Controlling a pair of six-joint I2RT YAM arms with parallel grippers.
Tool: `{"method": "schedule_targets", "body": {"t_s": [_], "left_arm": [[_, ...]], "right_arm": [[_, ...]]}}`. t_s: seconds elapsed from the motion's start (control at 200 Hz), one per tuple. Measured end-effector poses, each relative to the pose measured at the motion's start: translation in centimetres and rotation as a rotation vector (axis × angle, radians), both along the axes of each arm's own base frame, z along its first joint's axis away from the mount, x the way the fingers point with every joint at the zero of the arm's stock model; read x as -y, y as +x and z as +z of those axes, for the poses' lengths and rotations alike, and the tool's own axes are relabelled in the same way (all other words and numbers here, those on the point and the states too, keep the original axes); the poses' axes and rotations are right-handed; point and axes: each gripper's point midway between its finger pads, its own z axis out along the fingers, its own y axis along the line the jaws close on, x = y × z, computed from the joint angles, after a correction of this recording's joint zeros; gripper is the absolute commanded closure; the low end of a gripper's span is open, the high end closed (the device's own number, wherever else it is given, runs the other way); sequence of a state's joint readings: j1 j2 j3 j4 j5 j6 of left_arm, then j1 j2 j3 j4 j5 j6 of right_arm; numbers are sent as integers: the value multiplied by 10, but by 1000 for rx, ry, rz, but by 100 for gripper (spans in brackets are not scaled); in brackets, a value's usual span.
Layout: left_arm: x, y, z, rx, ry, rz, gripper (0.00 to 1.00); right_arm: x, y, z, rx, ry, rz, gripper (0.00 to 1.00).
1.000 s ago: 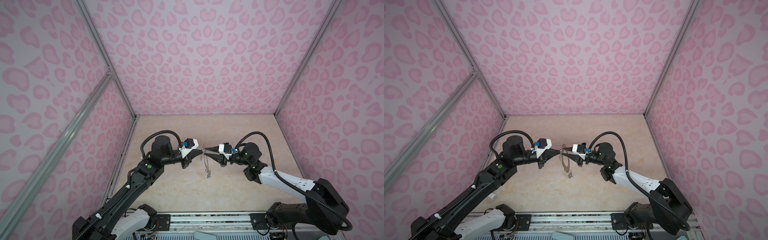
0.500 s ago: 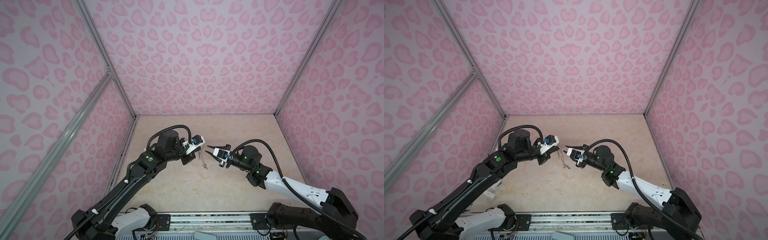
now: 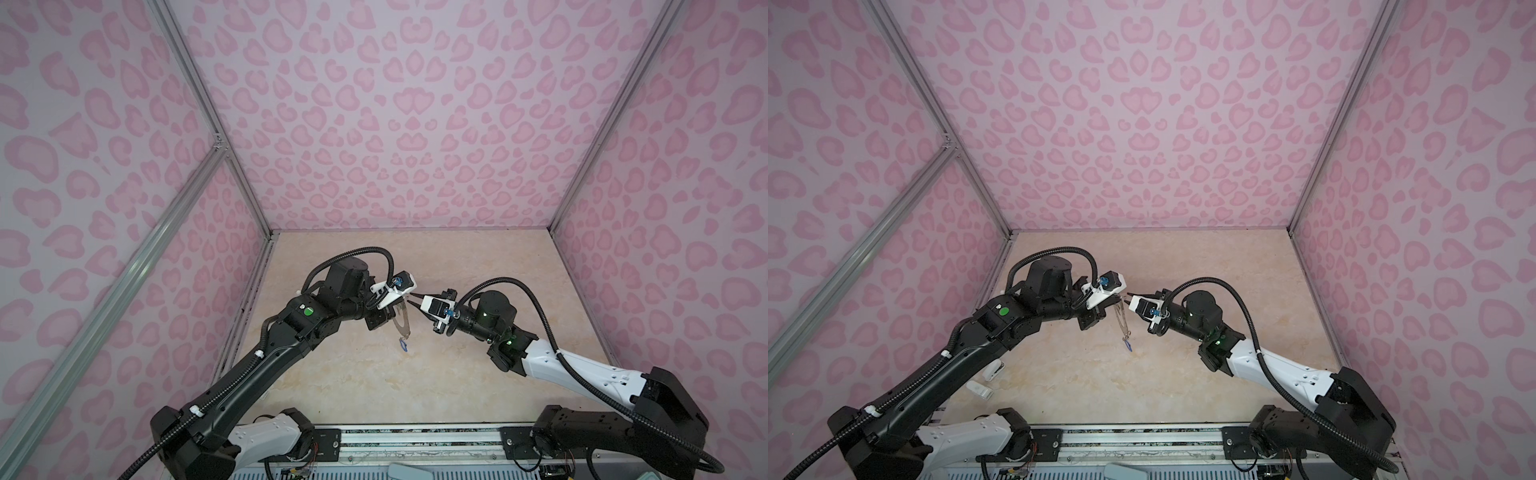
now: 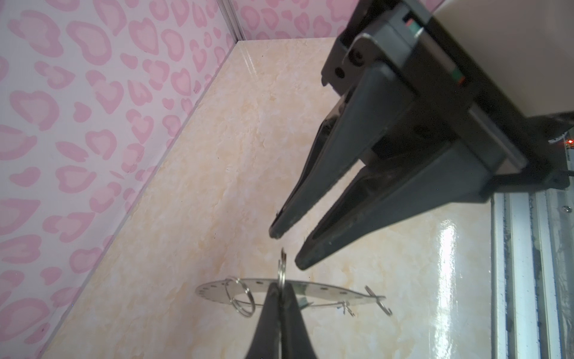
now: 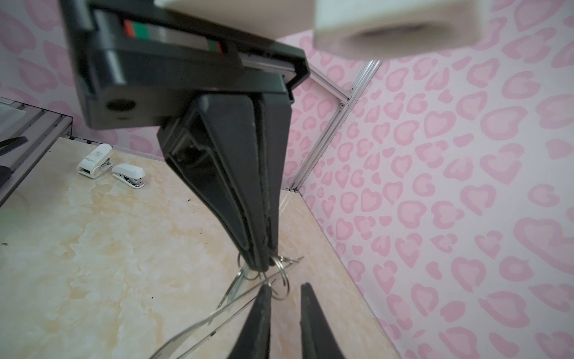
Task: Attach keys to a key ring
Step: Insert the key into the keyring.
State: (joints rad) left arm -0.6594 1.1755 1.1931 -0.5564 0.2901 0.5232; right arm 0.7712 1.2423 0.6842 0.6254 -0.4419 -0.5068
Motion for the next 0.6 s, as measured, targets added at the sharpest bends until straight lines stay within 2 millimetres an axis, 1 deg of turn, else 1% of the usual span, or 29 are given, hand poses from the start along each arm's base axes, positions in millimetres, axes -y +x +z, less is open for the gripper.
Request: {"method": "schedule_targets", "body": {"t_s": [0.235,0.385,0.5,0.6], "left_arm": [[0,-2,-6,-22,16,-3,97],[1,-2,-7,-30,17,-10,97],[2,-3,-4,-30,12,-17,97],[3,-3,-4,-33,11,-24,97]], "right_arm": [[-1,0,0,-8,7,3,79],[-2,1,0,-12,8,7,81],[-5,0,1,-7,1,15,85],[-6,0,-2,-9,-10,18,85]]}}
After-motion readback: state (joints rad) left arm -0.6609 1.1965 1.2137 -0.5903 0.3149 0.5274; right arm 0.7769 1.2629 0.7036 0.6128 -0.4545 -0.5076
